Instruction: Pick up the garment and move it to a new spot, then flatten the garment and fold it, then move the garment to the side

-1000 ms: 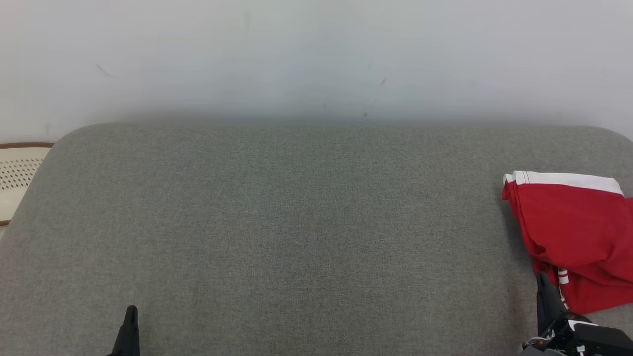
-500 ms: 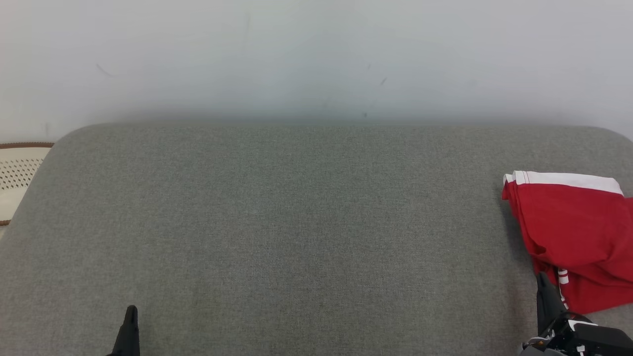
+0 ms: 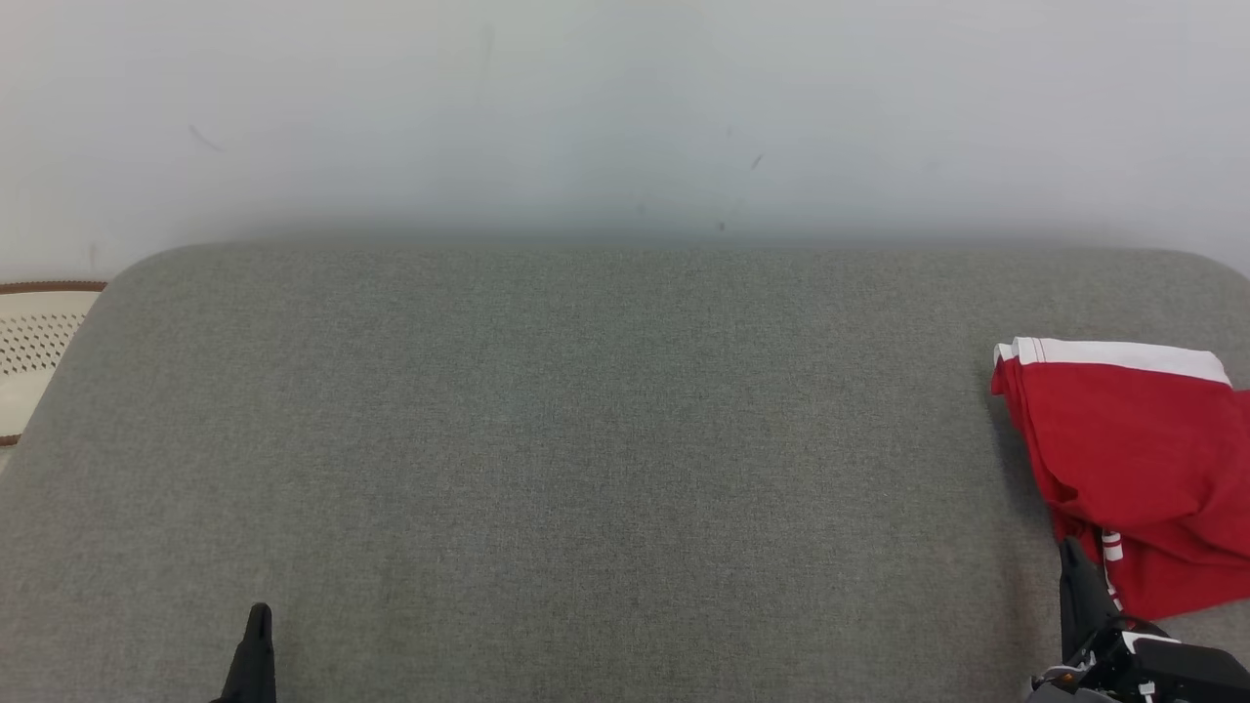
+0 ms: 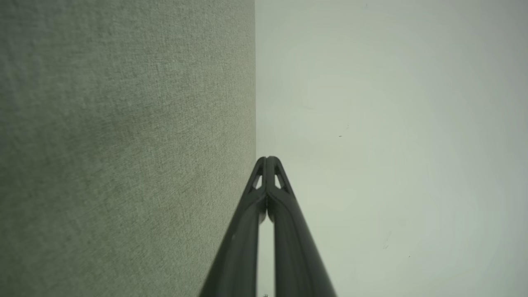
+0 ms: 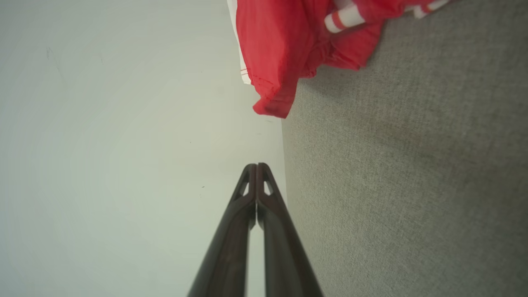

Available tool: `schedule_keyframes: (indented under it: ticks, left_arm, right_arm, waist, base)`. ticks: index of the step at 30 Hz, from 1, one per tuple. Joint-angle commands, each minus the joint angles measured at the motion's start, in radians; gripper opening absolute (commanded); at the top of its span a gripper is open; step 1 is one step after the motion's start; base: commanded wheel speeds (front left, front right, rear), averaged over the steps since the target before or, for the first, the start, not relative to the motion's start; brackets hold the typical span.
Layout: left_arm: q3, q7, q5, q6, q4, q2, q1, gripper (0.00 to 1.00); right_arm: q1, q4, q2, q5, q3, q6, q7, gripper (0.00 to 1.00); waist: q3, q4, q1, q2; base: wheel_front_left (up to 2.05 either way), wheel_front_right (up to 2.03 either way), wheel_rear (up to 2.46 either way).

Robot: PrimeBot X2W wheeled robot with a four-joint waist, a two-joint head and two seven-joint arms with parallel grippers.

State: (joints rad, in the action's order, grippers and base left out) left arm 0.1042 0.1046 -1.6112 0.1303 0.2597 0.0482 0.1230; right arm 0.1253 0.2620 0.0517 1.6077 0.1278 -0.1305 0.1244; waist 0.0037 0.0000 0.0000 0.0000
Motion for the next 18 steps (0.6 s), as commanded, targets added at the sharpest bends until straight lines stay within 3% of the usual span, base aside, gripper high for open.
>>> schedule_keyframes:
  ticks: [1, 18]
  left_arm:
    - [0.003, 0.004, -0.003, 0.003, -0.001, 0.004, 0.001, 0.00]
    - [0.003, 0.004, -0.003, 0.003, -0.001, 0.004, 0.001, 0.00]
  right_arm:
    - [-0.001, -0.003, -0.003, 0.003, 0.000, 0.000, 0.003, 0.00]
    - [-0.001, -0.003, -0.002, 0.002, 0.000, 0.000, 0.003, 0.00]
  waist:
    - [0.000, 0.000, 0.0000, 0.0000]
    - [0.000, 0.000, 0.0000, 0.0000]
  base:
    - [0.00, 0.00, 0.00]
    - [0.00, 0.00, 0.00]
